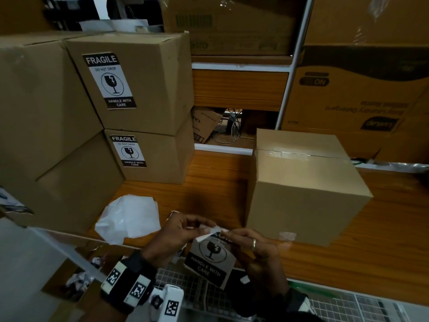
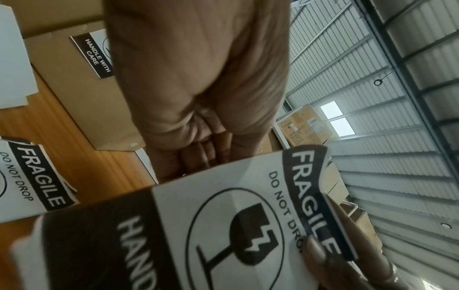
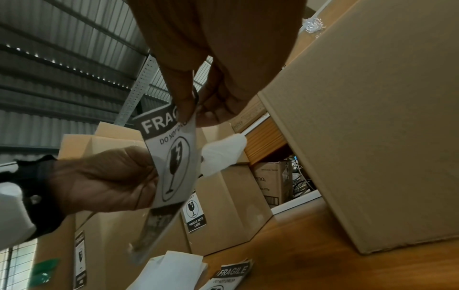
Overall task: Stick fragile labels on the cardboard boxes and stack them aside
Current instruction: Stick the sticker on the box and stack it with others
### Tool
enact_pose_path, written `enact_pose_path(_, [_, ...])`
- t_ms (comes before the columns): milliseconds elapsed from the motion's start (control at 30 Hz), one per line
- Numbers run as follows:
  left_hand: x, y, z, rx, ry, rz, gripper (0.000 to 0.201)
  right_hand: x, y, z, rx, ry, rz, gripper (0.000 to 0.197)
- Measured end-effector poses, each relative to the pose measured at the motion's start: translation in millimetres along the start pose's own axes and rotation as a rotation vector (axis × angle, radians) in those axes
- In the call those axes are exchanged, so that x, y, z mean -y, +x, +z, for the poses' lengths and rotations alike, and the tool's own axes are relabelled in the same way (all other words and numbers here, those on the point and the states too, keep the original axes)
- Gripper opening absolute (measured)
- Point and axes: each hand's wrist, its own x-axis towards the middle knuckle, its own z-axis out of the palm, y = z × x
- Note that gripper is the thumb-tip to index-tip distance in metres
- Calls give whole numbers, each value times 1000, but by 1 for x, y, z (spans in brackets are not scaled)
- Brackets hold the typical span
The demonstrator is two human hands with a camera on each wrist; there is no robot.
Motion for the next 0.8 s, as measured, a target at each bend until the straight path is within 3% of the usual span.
enact_pose_path(67, [1, 0, -3, -43, -31, -28, 19, 5, 1, -2, -32, -56, -14, 36])
enact_pose_path(167, [3, 0, -6, -75, -73, -46, 19, 6, 2, 0, -38, -134, -42, 65])
enact_pose_path(267, [4, 1, -9, -111, -101, -38, 21, 9, 9, 1, -129, 44, 153, 100])
enact_pose_path(300, [4, 1, -10, -113, -112, -38, 21, 11, 12, 1, -161, 52, 186, 94])
enact_pose_path(400, [4, 1, -12, -112, -135, -13, 22, 11, 19, -1, -126, -16, 170, 32])
enact_pose_path(433, [4, 2, -14, -118, -139, 0, 23, 9, 19, -1, -92, -23, 134, 23])
enact_pose_path(600, [3, 10, -26, -143, -126, 9, 31, 6, 15, 0, 91, -185, -213, 24])
enact_pose_path(733, [-2, 15, -27, -116, -151, 31, 34, 0, 14, 4, 138, -222, -272, 16])
enact_pose_path(800, [0, 21, -28, -174, -124, 52, 28, 1, 14, 5, 152, -172, -288, 17])
